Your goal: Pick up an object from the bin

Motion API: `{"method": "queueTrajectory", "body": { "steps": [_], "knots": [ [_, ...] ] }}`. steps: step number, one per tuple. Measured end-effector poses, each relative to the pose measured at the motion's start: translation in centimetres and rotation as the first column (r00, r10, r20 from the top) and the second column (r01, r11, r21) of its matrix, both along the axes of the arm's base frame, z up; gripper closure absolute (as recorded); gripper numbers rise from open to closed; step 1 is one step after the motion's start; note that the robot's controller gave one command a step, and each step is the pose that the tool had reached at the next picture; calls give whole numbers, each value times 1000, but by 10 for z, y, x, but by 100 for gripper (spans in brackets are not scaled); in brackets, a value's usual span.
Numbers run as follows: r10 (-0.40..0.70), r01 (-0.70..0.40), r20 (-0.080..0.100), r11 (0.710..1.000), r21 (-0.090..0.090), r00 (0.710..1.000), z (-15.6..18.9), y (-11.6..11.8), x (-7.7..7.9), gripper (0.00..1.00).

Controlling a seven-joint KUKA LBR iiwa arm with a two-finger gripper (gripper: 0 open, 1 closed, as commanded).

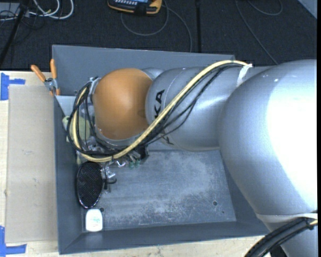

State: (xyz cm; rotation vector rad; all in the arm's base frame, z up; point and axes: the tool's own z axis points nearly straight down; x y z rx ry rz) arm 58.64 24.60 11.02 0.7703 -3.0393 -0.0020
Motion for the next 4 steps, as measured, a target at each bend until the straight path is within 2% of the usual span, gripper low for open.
{"method": "queueTrajectory", "body": {
  "steps": [1, 2, 3, 4],
  "knots": [
    [266, -266, 7, 964, 1, 964, 2, -1, -10, 0],
    [400, -400, 3, 917, 4, 917, -41, 2, -7, 0],
    [656, -656, 7, 755, 3, 755, -41, -2, -1, 100],
    [655, -655, 7, 755, 3, 755, -41, -2, -1, 100]
  ]
}}
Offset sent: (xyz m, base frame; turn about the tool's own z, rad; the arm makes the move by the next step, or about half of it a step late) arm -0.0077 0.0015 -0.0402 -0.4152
